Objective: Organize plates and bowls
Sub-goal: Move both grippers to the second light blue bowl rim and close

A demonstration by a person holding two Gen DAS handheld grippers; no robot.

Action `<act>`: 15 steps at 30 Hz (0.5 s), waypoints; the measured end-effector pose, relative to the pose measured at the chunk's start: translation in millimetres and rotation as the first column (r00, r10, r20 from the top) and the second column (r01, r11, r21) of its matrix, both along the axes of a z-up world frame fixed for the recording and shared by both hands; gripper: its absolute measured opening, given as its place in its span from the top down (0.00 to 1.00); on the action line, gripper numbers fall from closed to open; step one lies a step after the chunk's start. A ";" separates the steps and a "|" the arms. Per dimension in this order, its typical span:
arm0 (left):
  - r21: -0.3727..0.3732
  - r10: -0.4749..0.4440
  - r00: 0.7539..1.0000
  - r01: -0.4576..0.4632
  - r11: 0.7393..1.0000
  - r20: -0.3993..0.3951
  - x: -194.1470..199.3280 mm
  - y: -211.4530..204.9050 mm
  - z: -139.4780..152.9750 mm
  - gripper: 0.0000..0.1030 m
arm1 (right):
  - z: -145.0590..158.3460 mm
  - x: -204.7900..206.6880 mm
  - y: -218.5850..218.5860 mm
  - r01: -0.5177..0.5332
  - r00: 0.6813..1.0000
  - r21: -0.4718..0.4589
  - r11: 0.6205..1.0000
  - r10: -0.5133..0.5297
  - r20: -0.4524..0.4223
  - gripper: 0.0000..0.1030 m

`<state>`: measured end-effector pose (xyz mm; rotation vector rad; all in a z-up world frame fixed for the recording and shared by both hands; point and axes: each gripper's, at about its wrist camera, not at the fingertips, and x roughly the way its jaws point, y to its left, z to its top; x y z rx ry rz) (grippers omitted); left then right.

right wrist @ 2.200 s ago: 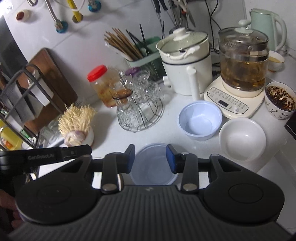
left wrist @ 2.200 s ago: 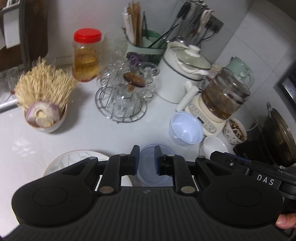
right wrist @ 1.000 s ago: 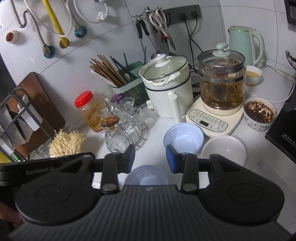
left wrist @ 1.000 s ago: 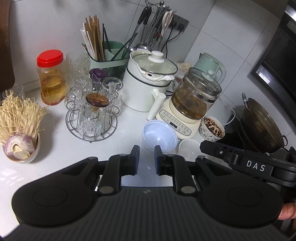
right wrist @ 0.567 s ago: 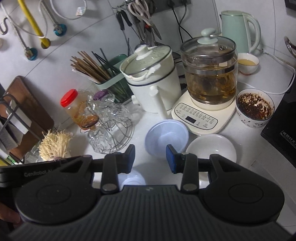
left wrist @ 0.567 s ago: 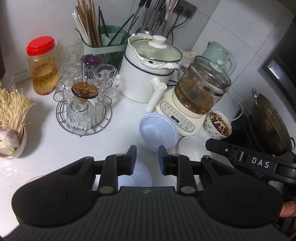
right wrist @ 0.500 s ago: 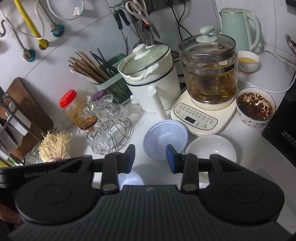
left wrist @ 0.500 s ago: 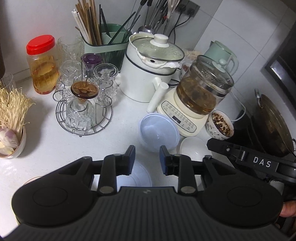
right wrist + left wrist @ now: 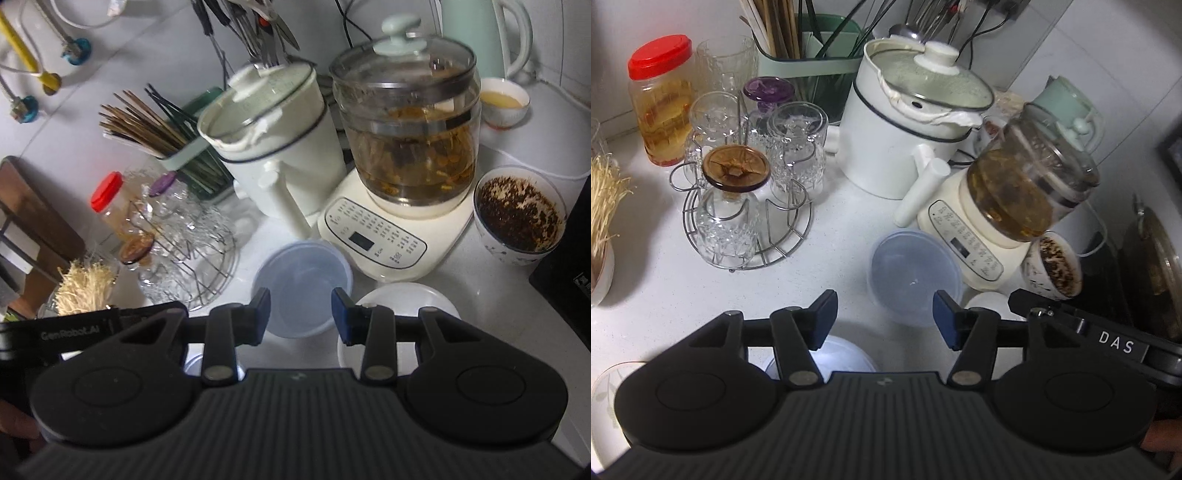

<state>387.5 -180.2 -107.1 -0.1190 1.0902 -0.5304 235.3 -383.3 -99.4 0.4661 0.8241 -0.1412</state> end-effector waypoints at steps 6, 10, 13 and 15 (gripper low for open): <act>0.019 0.000 0.999 0.001 1.000 -0.046 10.3 -17.4 -26.9 0.39 | -20.4 20.8 -11.9 -0.026 0.998 -0.002 1.000 0.026 -0.051 0.61; 0.029 0.013 0.997 -0.011 1.000 -0.080 21.3 -20.6 -46.8 0.40 | -35.8 36.9 -17.8 -0.052 0.996 -0.012 0.999 0.051 -0.073 0.61; 0.025 0.047 0.993 -0.044 0.999 -0.104 28.0 -18.3 -59.3 0.43 | -43.7 48.5 -19.5 -0.081 0.994 -0.022 0.996 0.080 -0.076 0.67; 0.034 0.050 0.992 -0.046 0.998 -0.114 31.5 -18.5 -65.6 0.50 | -46.9 54.8 -20.3 -0.090 0.992 -0.018 0.996 0.088 -0.087 0.71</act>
